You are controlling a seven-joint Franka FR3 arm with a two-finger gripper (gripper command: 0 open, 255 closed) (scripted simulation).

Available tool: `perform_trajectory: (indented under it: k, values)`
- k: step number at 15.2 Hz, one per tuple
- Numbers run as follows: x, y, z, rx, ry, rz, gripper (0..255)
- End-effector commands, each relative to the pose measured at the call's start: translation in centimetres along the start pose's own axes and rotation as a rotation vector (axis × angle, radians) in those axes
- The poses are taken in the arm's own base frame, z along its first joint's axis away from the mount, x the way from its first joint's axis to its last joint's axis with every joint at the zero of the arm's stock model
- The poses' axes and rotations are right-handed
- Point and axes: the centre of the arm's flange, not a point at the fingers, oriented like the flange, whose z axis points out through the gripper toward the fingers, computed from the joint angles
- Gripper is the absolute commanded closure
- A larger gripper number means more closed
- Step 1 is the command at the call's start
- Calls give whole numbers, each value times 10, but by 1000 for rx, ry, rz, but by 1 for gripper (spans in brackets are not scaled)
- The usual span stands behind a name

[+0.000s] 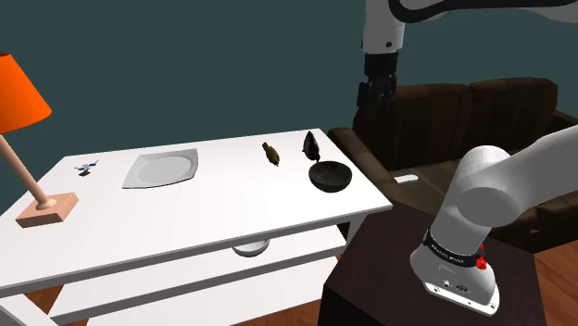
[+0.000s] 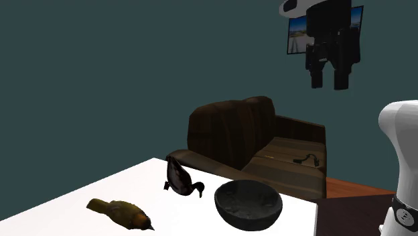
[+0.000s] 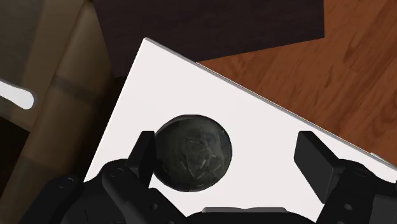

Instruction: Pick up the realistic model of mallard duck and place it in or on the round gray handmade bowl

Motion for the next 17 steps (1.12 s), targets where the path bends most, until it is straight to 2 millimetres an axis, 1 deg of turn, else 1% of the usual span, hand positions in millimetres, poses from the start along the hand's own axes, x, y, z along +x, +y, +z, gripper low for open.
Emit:
perform_trajectory:
  k: [1, 9, 17]
  values:
    - [0, 0, 0, 0, 0, 0, 0]
    - [77, 21, 65, -3, 26, 71, 0]
    - [154, 47, 127, -6, 51, 141, 0]
